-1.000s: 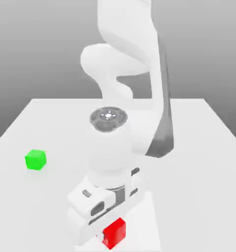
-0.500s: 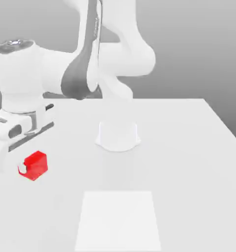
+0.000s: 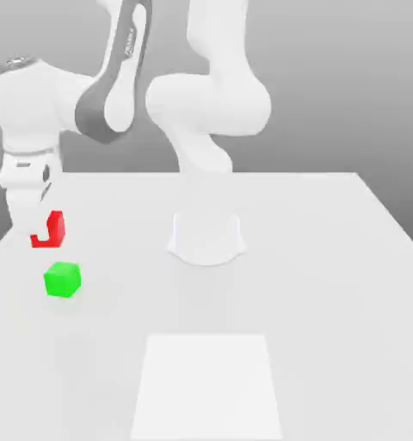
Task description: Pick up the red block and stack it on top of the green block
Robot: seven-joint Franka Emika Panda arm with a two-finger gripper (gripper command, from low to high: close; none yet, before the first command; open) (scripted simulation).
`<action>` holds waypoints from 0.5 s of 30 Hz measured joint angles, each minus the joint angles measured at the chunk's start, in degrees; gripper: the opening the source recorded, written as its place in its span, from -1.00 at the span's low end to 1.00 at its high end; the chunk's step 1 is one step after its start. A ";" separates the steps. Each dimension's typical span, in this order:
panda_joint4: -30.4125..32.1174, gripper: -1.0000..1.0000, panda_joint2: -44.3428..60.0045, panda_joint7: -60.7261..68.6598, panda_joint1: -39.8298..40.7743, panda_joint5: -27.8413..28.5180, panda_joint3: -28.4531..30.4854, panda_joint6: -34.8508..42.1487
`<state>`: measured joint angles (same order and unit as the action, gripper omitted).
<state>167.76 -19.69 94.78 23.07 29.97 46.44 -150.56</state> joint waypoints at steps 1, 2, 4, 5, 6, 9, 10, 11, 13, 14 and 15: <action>0.15 -1.00 0.95 0.79 -0.46 -0.27 0.76 -1.21; 0.22 -1.00 2.07 1.40 -1.14 -0.72 1.54 -2.49; 0.30 -1.00 4.63 2.66 -2.72 -2.27 2.96 -5.20; 0.34 -1.00 5.99 3.36 -3.70 -3.26 3.75 -6.59; 0.39 -1.00 7.42 4.23 -4.73 -4.52 4.49 -8.00; 0.63 -1.00 12.02 8.25 -8.41 -10.42 6.65 -12.35; 0.75 -1.00 13.67 10.36 -9.95 -13.49 7.34 -13.80; 0.87 -1.00 15.43 13.16 -11.56 -17.56 7.82 -15.24; 0.87 -1.00 15.43 13.22 -11.52 -17.62 7.78 -15.18; 0.87 1.00 15.43 13.25 -11.50 -17.65 7.77 -15.16; 0.87 1.00 15.43 13.25 -11.50 -17.65 7.77 -15.16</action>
<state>168.63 -4.26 108.04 11.56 12.31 54.20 -165.71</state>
